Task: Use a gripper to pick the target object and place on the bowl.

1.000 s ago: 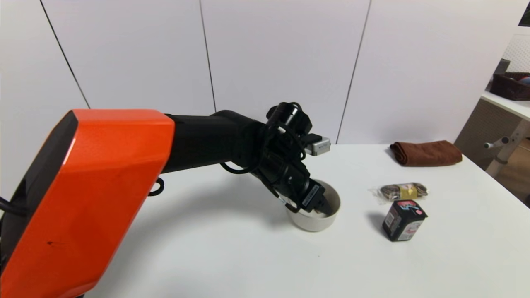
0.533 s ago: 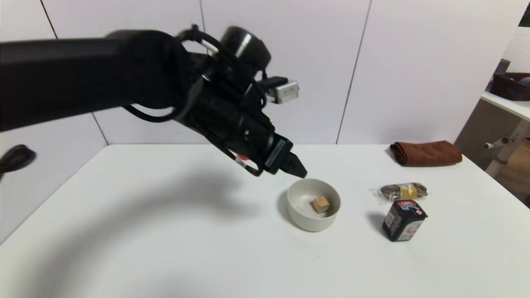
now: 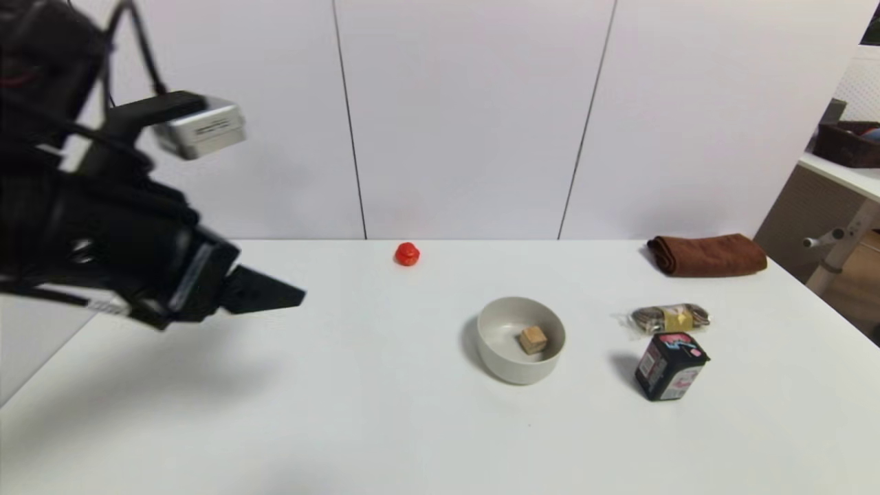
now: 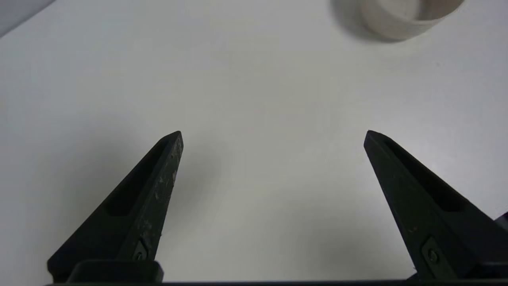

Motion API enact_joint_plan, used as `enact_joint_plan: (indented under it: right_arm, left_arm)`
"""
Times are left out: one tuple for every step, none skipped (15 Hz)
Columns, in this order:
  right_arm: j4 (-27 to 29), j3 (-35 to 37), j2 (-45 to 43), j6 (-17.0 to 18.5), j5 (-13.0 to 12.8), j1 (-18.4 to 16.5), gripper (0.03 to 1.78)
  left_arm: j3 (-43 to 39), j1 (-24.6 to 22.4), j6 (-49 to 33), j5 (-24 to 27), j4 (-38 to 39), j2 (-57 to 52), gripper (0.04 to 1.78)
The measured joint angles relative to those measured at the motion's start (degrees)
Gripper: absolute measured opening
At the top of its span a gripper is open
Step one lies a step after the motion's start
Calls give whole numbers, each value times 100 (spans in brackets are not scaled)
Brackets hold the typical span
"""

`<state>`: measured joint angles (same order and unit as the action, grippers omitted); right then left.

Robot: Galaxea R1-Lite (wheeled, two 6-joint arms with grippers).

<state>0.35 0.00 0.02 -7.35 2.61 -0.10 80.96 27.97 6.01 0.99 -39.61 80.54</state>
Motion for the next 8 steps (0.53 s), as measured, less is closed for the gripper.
enact_joint_plan:
  right_arm:
    - [-2, -2, 0, 0, 0, 0, 177]
    - [-2, -2, 0, 2, -2, 0, 177]
    - [-2, -2, 0, 2, 0, 0, 177]
    - [0, -2, 0, 2, 0, 0, 177]
    - [2, -2, 0, 2, 0, 0, 177]
    - [2, -2, 0, 2, 0, 0, 177]
    - [-2, -2, 0, 2, -2, 0, 177]
    - [0, -2, 0, 5, -2, 0, 177]
  left_arm:
    - [-601, -254, 0, -35, 72, -577, 165]
    - [-1236, -532, -9, -52, 193, -1158, 166]
    - [-1855, -801, -17, -66, 361, -1696, 166]
    - [-2473, -1061, -21, -74, 596, -2228, 167]
    - [-3094, -1336, -23, -78, 922, -2795, 167]
    - [-3641, -1615, -17, -74, 1280, -3295, 167]
    - [-4096, -1910, 7, -66, 1676, -3768, 167]
    - [-4458, -2215, 55, -55, 2052, -4198, 167]
